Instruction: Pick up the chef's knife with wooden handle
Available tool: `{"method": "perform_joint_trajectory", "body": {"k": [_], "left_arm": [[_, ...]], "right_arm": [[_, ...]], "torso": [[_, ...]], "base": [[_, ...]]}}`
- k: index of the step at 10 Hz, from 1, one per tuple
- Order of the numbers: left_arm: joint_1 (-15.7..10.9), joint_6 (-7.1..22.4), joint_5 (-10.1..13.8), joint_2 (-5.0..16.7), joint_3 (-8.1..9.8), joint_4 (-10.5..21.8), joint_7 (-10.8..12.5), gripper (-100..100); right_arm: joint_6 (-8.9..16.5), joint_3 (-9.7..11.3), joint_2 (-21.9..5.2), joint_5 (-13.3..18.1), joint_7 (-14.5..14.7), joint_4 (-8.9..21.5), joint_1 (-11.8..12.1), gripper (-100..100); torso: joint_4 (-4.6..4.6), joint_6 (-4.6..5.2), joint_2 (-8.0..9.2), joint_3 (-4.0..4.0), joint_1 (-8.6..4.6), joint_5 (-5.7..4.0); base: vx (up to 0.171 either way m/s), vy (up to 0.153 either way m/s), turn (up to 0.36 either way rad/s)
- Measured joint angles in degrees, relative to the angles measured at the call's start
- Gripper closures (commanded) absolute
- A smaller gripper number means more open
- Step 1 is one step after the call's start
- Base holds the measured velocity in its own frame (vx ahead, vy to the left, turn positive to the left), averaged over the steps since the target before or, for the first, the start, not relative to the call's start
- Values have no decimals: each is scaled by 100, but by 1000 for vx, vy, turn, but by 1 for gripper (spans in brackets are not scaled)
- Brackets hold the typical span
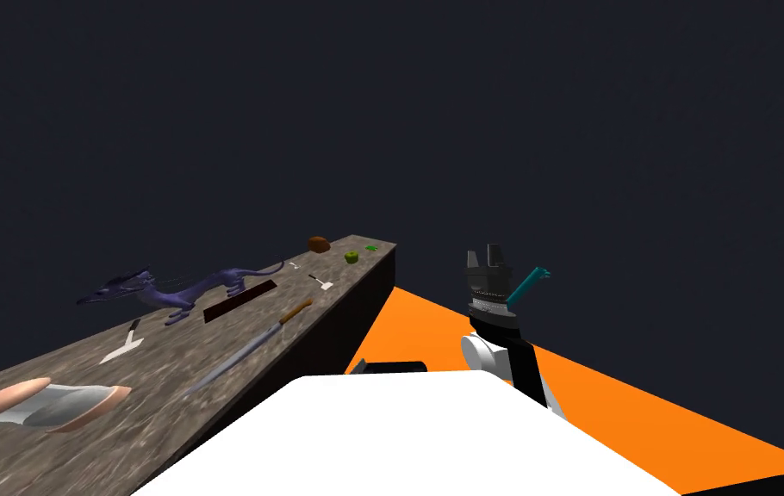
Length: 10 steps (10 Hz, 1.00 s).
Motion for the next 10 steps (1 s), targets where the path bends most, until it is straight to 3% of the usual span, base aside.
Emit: {"method": "perform_joint_trajectory", "body": {"k": [1, 5, 8, 10], "left_arm": [[254, -45, -26, 212, -132, 86, -55, -100], [636, -144, -27, 969, -470, 509, -136, -100], [718, -267, -27, 1266, -660, 1068, -190, -100], [916, -132, -43, 1571, -827, 1123, -236, -100]], "right_arm": [[0, 0, 0, 0, 0, 0, 0, 0], [0, 0, 0, 0, 0, 0, 0, 0], [0, 0, 0, 0, 0, 0, 0, 0], [0, 0, 0, 0, 0, 0, 0, 0]], "torso": [[0, -1, 0, 0, -5, -2], [1, -1, 3, 2, -9, -2], [2, 0, 8, 5, 6, 1], [0, 0, -2, -1, 2, 0]], "base": [[77, -56, -18], [77, -61, -37], [55, -33, -26], [92, -43, -34]]}}
